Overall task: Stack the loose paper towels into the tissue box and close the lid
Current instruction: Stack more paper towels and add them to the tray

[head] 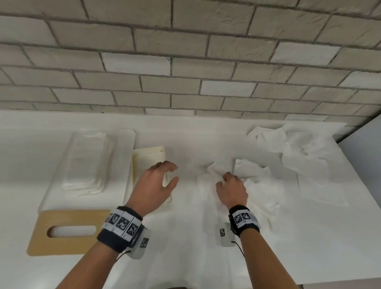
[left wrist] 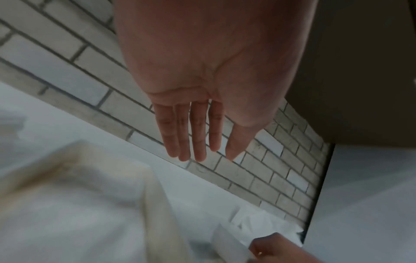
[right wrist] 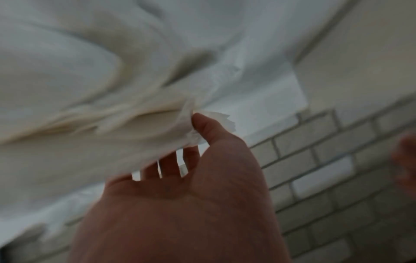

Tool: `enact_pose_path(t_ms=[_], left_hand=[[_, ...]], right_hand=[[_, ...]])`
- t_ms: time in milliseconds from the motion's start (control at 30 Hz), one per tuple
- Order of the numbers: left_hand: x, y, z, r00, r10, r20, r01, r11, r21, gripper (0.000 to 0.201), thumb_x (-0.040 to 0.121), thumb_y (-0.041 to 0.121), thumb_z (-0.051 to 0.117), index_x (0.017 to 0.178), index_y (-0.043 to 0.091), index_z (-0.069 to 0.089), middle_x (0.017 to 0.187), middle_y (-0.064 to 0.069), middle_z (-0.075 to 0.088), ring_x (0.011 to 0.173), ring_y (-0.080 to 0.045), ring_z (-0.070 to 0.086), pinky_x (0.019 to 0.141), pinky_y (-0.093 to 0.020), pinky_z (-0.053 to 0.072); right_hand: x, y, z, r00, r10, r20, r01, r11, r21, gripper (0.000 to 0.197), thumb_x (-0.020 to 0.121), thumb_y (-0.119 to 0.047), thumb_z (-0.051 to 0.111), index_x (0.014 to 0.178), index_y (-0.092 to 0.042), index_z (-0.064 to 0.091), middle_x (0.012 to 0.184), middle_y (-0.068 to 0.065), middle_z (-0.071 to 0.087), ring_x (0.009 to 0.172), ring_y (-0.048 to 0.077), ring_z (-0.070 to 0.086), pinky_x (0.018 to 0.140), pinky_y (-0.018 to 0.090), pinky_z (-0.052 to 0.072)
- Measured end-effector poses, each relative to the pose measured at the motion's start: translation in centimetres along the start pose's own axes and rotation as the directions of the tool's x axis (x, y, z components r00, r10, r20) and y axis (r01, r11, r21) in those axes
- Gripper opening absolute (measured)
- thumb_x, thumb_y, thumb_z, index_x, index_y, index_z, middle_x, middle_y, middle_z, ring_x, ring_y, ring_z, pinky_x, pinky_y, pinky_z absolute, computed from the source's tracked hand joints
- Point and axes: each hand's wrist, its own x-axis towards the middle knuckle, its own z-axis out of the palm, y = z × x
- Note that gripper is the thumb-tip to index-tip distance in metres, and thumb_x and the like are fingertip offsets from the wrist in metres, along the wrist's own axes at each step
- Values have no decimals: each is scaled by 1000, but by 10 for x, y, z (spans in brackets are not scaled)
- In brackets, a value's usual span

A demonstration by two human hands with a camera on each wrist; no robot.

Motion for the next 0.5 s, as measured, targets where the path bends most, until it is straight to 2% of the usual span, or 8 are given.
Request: enact_pose_path(t_ms=[67, 133, 167, 267, 333, 433, 500], left_hand=[[-4, 14, 13, 1000, -15, 4, 16, 996, -93, 23, 100, 32, 72, 122, 27, 69, 117, 17, 72, 110, -2, 66, 95, -31, 57], [-4, 26, 26, 999, -24, 27, 28, 988, -151, 19, 100, 31, 72, 119, 26, 71, 115, 19, 72, 108, 2, 66, 94, -28, 57], [-3, 32, 32, 999, -29, 38, 35, 983, -180, 17, 101, 32, 72, 117, 25, 72, 113, 20, 73, 108, 3, 66, 94, -27, 57], [7, 49, 42, 996, -55, 66, 71, 960, -273, 18, 103, 36, 69, 116, 24, 72, 111, 17, 75, 107, 2, 68, 94, -28, 58], [16, 63, 47, 993, -72, 88, 97, 942, -320, 28, 103, 43, 67, 121, 22, 70, 113, 15, 74, 109, 1, 68, 96, -31, 59], [33, 86, 52, 987, -104, 120, 138, 937, -322, 57, 99, 62, 61, 138, 21, 56, 127, 8, 67, 118, -8, 64, 104, -34, 55], [45, 101, 50, 979, -138, 148, 180, 929, -323, 67, 97, 71, 55, 145, 25, 48, 134, 9, 63, 122, -11, 60, 106, -32, 50]], right_hand=[[7, 11, -7, 999, 54, 1, -54, 983, 177, 15, 100, -33, 61, 97, -20, 67, 97, 8, 70, 99, 37, 66, 76, 37, 47], [9, 22, -18, 998, 36, -54, -18, 951, 308, 30, 102, -30, 64, 73, -24, 56, 73, 0, 63, 82, 34, 63, 70, 34, 41], [7, 26, -27, 995, 28, -94, 6, 938, 347, 33, 103, -29, 65, 72, -25, 56, 70, -4, 61, 79, 31, 62, 69, 32, 38], [-4, 29, -63, 975, -14, -223, 114, 889, 444, 20, 107, -31, 63, 96, -16, 71, 82, -5, 68, 83, 23, 64, 71, 29, 37], [-13, 25, -90, 968, -24, -249, 163, 817, 553, 20, 108, -34, 62, 99, -18, 70, 85, -3, 70, 84, 18, 64, 73, 31, 42], [-31, 10, -129, 982, -68, -176, 183, 569, 802, 21, 110, -29, 61, 99, -14, 70, 93, 6, 75, 86, 15, 67, 81, 32, 53], [-43, -1, -149, 987, -131, -96, 140, 390, 910, 22, 111, -23, 59, 109, -5, 71, 110, 17, 78, 103, 27, 74, 94, 38, 58]])
